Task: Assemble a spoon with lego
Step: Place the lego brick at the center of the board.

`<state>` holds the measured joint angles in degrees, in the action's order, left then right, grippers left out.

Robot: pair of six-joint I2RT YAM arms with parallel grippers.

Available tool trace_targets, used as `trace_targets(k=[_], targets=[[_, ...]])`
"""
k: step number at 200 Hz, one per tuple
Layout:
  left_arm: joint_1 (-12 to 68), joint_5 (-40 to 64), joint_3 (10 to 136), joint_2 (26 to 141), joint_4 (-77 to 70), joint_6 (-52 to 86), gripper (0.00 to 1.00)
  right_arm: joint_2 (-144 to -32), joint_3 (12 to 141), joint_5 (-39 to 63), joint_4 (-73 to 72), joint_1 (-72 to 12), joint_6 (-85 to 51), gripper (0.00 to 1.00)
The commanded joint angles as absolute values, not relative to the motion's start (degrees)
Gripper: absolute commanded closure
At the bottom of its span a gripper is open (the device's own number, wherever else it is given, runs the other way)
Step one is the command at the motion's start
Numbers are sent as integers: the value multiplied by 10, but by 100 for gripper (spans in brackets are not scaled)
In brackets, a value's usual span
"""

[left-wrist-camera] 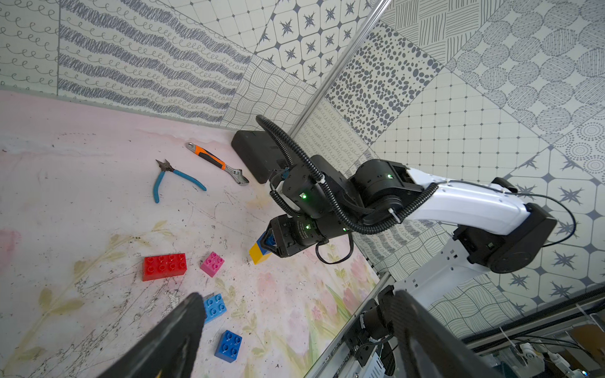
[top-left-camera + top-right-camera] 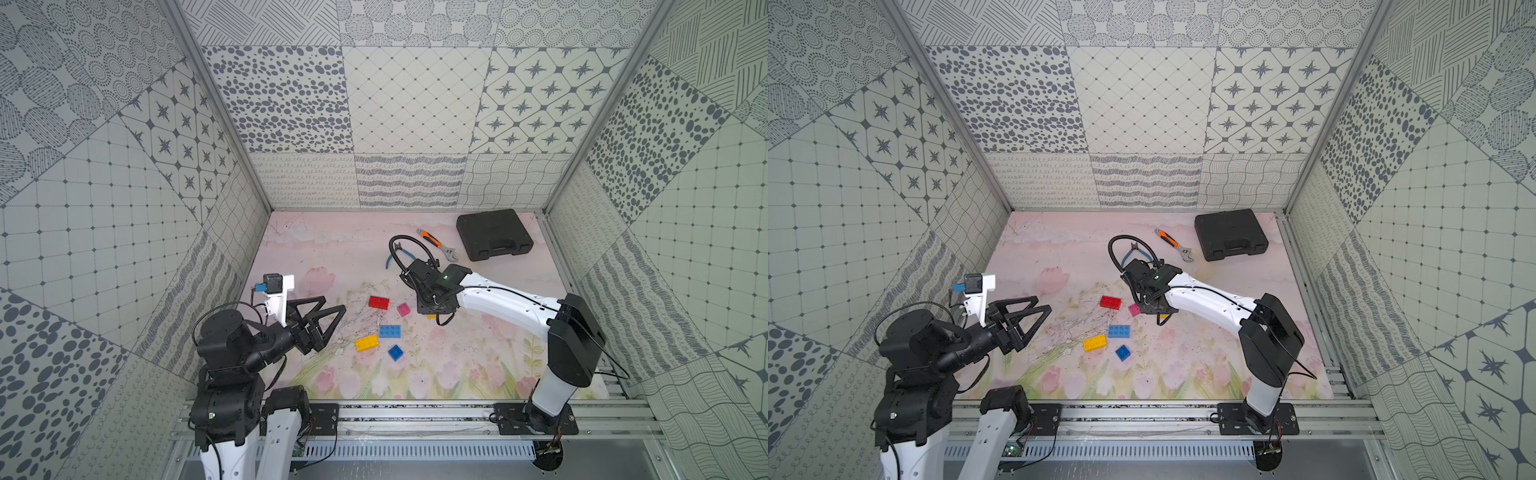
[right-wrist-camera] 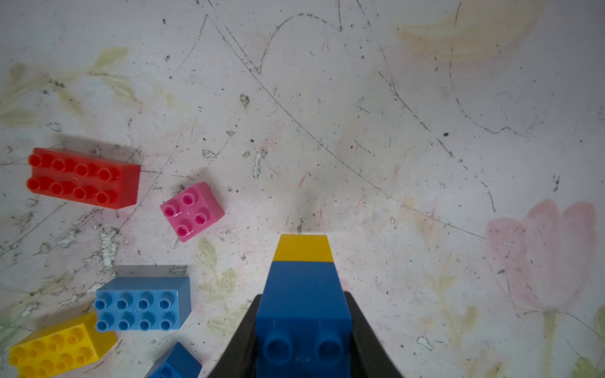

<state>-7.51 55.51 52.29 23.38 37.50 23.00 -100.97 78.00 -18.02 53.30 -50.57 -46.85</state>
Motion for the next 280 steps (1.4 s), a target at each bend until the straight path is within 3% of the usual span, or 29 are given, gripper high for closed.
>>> trace_targets(k=[1,69,100,111,170,188,214,242,280], targets=[[-70,580,514,229,316,254,9,-1035,790,-179,497,-498,-449,87],[-64,579,484,229,279,282,9,-1056,769,-178,454,-493,-447,88],[-57,573,466,234,262,298,9,-1047,751,-175,445,-493,-457,81],[-53,569,466,239,262,297,9,-1047,750,-173,447,-493,-457,74],[30,488,459,311,234,287,6,-1008,750,-159,442,-493,-455,13],[46,462,454,343,210,301,5,-987,748,-146,434,-493,-449,3],[59,441,450,394,191,317,5,-945,744,-141,437,-492,-436,2],[86,386,483,471,289,275,6,-878,735,-119,461,-459,-398,2],[195,201,564,560,412,184,7,-801,725,-5,472,-392,-318,2]])
